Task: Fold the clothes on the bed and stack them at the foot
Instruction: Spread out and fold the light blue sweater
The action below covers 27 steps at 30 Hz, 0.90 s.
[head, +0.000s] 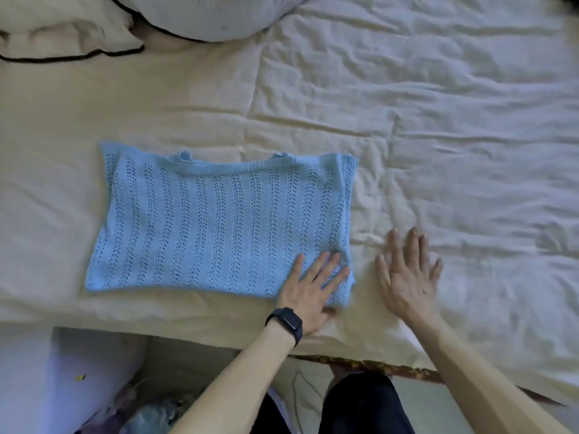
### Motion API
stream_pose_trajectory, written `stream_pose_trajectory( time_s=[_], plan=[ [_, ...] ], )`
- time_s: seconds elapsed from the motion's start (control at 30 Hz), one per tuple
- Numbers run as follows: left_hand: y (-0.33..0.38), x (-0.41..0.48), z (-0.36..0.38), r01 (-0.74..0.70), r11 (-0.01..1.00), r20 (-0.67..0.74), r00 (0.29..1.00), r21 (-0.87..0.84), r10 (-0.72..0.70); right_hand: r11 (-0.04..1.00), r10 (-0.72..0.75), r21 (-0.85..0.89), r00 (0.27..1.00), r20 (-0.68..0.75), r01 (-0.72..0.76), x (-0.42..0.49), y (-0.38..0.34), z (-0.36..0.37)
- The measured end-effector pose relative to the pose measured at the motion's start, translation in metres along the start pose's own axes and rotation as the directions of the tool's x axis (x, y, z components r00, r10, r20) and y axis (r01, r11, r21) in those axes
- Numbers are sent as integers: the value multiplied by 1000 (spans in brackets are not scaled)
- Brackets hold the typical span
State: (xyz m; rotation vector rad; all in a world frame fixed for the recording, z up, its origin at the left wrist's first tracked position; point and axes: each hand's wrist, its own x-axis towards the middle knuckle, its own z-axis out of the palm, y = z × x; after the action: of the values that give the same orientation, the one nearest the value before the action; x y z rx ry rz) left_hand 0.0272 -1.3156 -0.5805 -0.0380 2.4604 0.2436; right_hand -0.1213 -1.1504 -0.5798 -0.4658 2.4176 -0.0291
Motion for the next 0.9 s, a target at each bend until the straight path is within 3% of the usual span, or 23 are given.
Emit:
stream_pose_trajectory(
  time_s=[0.1,0.17,0.23,0.27,0.3,0.33,0.4,0.47,0.53,0.73,0.83,0.9],
  plan=[
    [18,4,-14,107,993,-10,994,-44,-108,999,-34,18,997,63,33,-21,19,2],
    [18,-5,-28,99,987,-121,986,-124,-114,997,-56,60,997,57,52,-28,22,-2],
    [19,-17,-42,86,946,-361,911,-313,-202,987,-51,155,998,20,48,-28,17,-10],
    [19,-22,-49,116,876,-419,844,-467,-335,969,-33,244,999,-2,33,-27,12,-16],
    [19,-28,-57,170,763,-385,782,-624,-489,933,-7,361,1000,-7,9,-25,6,-22],
    [19,-33,-64,229,636,-311,722,-737,-619,865,26,501,1000,16,-30,-22,-3,-29],
    [18,-41,-73,258,446,-216,606,-857,-765,623,65,763,984,166,-170,-12,-28,-45],
    [19,-50,-85,206,367,-200,556,-907,-807,379,6,859,929,370,-345,4,-54,-60],
    [23,-60,-92,165,427,-270,565,-889,-779,294,-82,859,884,460,-420,24,-78,-71],
    [27,-81,-95,109,665,-447,659,-739,-605,349,-21,854,907,420,-387,62,-126,-91],
    [15,-93,-93,89,623,-427,653,-777,-625,426,14,834,924,382,-351,68,-135,-98],
    [2,-103,-91,82,555,-387,632,-828,-671,421,42,841,934,356,-340,63,-145,-106]
  ],
)
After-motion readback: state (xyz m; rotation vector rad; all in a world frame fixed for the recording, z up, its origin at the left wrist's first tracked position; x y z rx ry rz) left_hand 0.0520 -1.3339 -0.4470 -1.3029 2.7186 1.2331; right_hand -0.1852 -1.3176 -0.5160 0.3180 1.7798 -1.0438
